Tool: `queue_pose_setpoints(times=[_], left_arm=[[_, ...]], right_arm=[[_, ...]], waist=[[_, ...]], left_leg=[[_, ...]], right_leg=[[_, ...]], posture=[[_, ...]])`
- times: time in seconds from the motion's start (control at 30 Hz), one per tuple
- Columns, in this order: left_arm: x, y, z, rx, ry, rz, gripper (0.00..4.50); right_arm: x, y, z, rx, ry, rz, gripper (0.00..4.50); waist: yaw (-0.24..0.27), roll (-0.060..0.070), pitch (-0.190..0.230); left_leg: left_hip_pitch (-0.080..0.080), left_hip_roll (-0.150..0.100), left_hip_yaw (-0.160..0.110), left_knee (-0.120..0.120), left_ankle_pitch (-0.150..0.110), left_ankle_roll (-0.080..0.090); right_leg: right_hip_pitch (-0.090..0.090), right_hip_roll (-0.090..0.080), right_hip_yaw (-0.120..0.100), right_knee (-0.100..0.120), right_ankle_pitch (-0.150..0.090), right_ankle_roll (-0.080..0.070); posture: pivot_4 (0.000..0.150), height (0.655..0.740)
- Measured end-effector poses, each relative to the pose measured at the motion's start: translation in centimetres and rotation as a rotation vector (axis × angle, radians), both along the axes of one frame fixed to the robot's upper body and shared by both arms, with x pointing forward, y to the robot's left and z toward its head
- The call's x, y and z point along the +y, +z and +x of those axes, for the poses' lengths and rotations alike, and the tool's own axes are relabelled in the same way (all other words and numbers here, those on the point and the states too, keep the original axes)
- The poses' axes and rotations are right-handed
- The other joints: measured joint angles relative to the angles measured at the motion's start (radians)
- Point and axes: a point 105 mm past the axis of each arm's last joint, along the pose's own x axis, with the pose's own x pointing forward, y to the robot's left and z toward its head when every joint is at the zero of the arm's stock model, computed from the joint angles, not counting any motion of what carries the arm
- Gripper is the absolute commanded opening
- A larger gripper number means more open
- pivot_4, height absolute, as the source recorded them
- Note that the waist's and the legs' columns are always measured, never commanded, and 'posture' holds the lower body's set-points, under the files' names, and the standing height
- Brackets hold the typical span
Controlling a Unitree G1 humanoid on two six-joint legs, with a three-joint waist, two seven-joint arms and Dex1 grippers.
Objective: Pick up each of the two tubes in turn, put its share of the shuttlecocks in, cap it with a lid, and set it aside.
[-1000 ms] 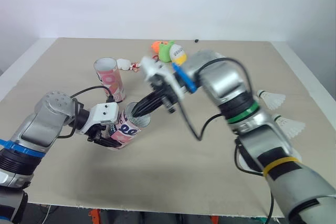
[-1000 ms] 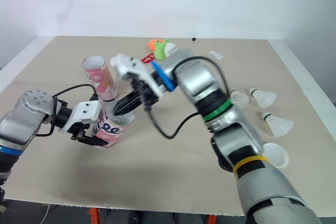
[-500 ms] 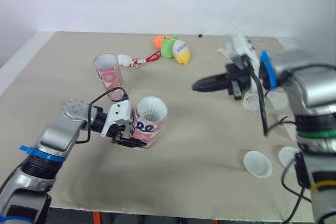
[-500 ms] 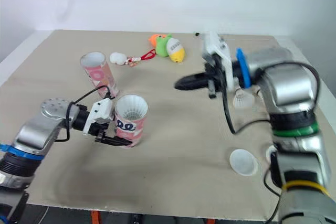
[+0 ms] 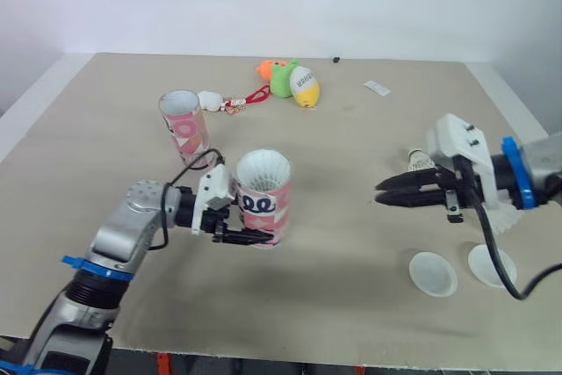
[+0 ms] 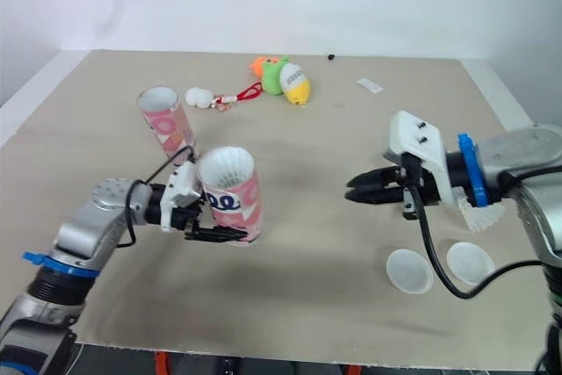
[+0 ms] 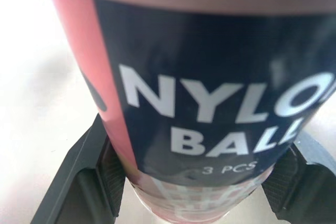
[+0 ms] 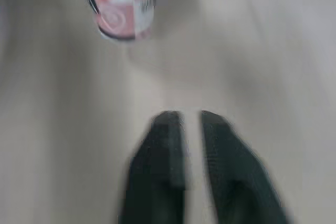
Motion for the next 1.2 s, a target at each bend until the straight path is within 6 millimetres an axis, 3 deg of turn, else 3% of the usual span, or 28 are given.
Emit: queue_pose_setpoints(times=[0.13,0.2,0.33,0.5,0.8,1.03,1.13,1.2], left_arm=[[-1.8,-1.6,0.1,-0.037,-0.026,-0.002,2.97],[-1.9,-2.1,0.4,-0.042,-0.021,0.01,2.97],[-3.2,-3.4,1.3,-0.11,-0.014,-0.004,2.97],[-4.7,-3.5,2.1,-0.165,-0.007,-0.03,2.97],[-5.3,-3.5,2.5,-0.188,0.039,-0.048,2.97],[-5.0,-3.4,2.5,-0.168,0.089,-0.061,2.97],[-4.8,-3.4,2.6,-0.131,0.106,-0.071,2.97],[-4.9,-3.2,2.5,-0.114,0.105,-0.082,2.97]], right_arm=[[-2.5,-1.2,-1.2,0.045,-0.056,-0.084,3.99],[-3.0,-1.6,-1.4,0.05,-0.072,-0.098,3.99],[-7.3,-4.5,-2.4,0.156,-0.192,-0.186,3.99],[-10.4,-5.7,-2.0,0.152,-0.248,-0.262,3.99],[-10.9,-9.9,0.7,0.169,-0.27,-0.308,3.99],[-10.1,-10.3,1.0,0.182,-0.234,-0.316,3.99],[-9.8,-10.3,1.4,0.17,-0.217,-0.327,3.21],[-9.4,-10.3,1.6,0.165,-0.204,-0.322,2.29]], waist=[[0.0,0.0,0.0],[-0.002,0.0,0.0],[0.002,0.0,0.0],[-0.002,0.0,0.001],[-0.005,0.0,0.001],[-0.005,0.001,0.001],[-0.005,0.0,0.001],[-0.005,0.0,0.001]], left_leg=[[0.001,-0.001,0.001,0.001,0.0,0.0],[0.001,0.0,0.002,0.001,0.0,0.0],[0.006,-0.001,0.002,0.002,0.001,0.001],[0.012,-0.002,0.004,0.006,0.001,0.001],[0.014,0.0,0.006,0.006,0.004,0.002],[0.014,-0.001,0.007,0.006,0.004,0.002],[0.014,0.0,0.007,0.006,0.004,0.002],[0.014,0.0,0.007,0.006,0.004,0.002]], right_leg=[[0.001,0.0,0.001,0.0,0.001,0.001],[0.001,0.0,0.001,0.0,0.003,0.0],[0.007,0.0,0.002,-0.001,0.002,0.003],[0.014,0.0,0.006,-0.003,0.003,0.009],[0.017,0.002,0.01,-0.007,0.007,0.014],[0.016,0.002,0.011,-0.008,0.011,0.009],[0.016,0.002,0.01,-0.008,0.011,0.01],[0.017,0.003,0.01,-0.009,0.011,0.01]], posture=[[0.15,0.7323],[0.15,0.7323],[0.15,0.7323],[0.15,0.7323],[0.15,0.7323],[0.15,0.7323],[0.15,0.7323],[0.15,0.7323]])
